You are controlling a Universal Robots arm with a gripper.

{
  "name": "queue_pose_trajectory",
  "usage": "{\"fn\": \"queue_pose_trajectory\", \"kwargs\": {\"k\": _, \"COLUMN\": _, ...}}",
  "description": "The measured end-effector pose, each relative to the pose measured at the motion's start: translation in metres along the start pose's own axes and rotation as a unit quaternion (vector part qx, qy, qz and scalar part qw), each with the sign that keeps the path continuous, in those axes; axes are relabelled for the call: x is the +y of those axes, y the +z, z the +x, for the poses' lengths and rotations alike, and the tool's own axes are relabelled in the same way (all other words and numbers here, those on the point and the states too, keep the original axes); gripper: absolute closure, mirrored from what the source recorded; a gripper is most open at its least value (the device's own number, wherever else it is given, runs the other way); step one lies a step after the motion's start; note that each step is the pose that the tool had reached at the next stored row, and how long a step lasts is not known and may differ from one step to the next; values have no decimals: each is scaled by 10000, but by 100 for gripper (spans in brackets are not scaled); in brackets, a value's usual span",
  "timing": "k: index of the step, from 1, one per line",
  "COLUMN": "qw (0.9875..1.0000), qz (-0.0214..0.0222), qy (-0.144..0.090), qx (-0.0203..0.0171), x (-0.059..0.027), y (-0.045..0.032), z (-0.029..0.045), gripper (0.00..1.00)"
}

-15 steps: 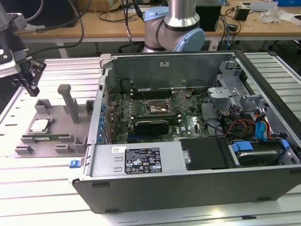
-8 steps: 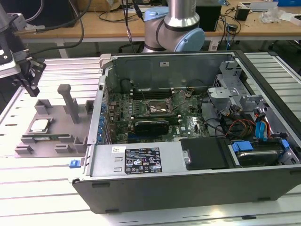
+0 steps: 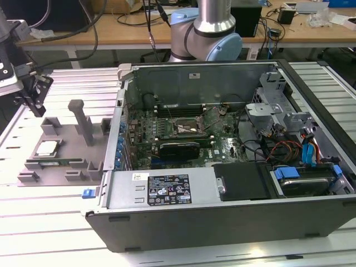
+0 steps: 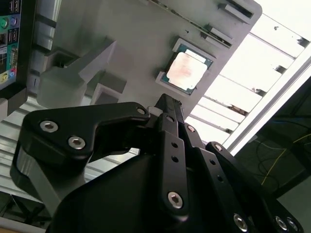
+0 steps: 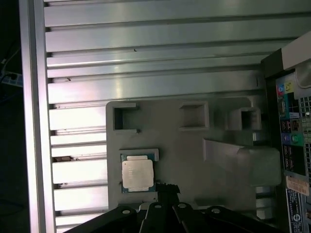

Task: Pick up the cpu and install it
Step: 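Pick up the cpu and move it towards the insertion slot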

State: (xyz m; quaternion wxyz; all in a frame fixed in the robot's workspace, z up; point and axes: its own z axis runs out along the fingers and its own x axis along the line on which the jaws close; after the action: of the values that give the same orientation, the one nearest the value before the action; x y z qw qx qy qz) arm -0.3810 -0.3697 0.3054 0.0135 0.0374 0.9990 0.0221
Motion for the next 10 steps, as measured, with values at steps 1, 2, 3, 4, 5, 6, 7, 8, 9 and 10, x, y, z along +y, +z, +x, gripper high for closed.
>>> {"fn": "queue_pose_trajectory", "kwargs": {"k": 1, "qw": 10000, "qz": 0, "qy": 0, "qx": -1, "x": -1, "y": 7, "z": 6, "gripper": 89}}
{"fn": "queue_pose_trajectory", "kwargs": {"k": 2, "qw": 10000, "qz": -1, "qy": 0, "qx": -2, "x": -1, "y": 14, "z": 12, "gripper": 89}}
{"fn": "queue_pose_trajectory", "kwargs": {"k": 3, "qw": 10000, "qz": -1, "qy": 0, "qx": -3, "x": -3, "y": 26, "z": 22, "gripper": 89}}
{"fn": "queue_pose_trajectory", "kwargs": {"k": 4, "qw": 10000, "qz": 0, "qy": -1, "qx": -3, "x": -5, "y": 41, "z": 33, "gripper": 89}}
{"fn": "queue_pose_trajectory", "kwargs": {"k": 5, "qw": 10000, "qz": -1, "qy": -1, "qx": -6, "x": -8, "y": 85, "z": 58, "gripper": 89}}
{"fn": "queue_pose_trajectory", "kwargs": {"k": 6, "qw": 10000, "qz": -1, "qy": 0, "qx": -11, "x": -15, "y": 187, "z": 95, "gripper": 89}}
{"fn": "queue_pose_trajectory", "kwargs": {"k": 7, "qw": 10000, "qz": -1, "qy": -1, "qx": -13, "x": -23, "y": 282, "z": 147, "gripper": 89}}
{"fn": "queue_pose_trajectory", "kwargs": {"k": 8, "qw": 10000, "qz": -1, "qy": -1, "qx": -12, "x": -26, "y": 309, "z": 157, "gripper": 89}}
{"fn": "queue_pose_trajectory", "kwargs": {"k": 9, "qw": 10000, "qz": -1, "qy": 0, "qx": -12, "x": -28, "y": 347, "z": 172, "gripper": 89}}
{"fn": "queue_pose_trajectory", "kwargs": {"k": 10, "qw": 10000, "qz": -1, "qy": -1, "qx": -12, "x": -30, "y": 376, "z": 184, "gripper": 89}}
